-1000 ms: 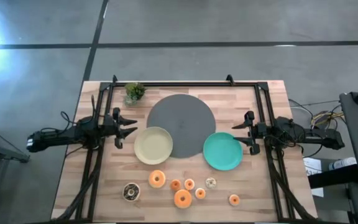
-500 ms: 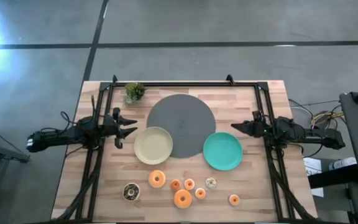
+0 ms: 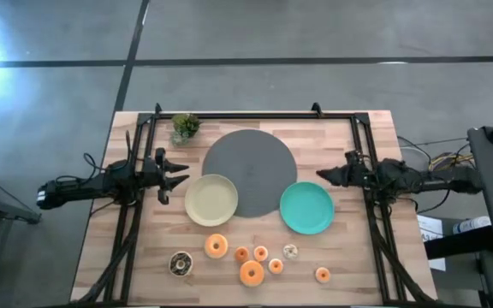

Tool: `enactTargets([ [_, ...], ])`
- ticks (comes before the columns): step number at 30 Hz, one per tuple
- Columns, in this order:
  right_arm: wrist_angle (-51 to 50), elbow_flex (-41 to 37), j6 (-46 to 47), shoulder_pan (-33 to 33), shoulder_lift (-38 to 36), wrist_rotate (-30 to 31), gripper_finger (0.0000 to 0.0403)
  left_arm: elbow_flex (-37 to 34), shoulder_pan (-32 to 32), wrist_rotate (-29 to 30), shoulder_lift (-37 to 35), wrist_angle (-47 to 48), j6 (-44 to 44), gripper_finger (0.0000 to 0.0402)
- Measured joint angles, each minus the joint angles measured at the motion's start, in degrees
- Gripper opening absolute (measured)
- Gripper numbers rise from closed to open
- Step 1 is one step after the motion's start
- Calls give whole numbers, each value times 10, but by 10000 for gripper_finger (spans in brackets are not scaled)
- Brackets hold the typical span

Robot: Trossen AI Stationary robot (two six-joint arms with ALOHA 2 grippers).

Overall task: Pick & Place donuts
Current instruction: Put the small yellow donut on the green plate

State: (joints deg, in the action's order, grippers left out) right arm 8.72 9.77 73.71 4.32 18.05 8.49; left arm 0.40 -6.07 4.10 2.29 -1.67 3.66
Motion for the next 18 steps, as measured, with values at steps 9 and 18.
enactTargets([
  [9, -444, 315, 50, 166, 345, -3, 203, 0, 0, 0, 0, 0, 0, 122],
  [18, -628, 524, 227, 342, 615, -39, 203, 0, 0, 0, 0, 0, 0, 122],
])
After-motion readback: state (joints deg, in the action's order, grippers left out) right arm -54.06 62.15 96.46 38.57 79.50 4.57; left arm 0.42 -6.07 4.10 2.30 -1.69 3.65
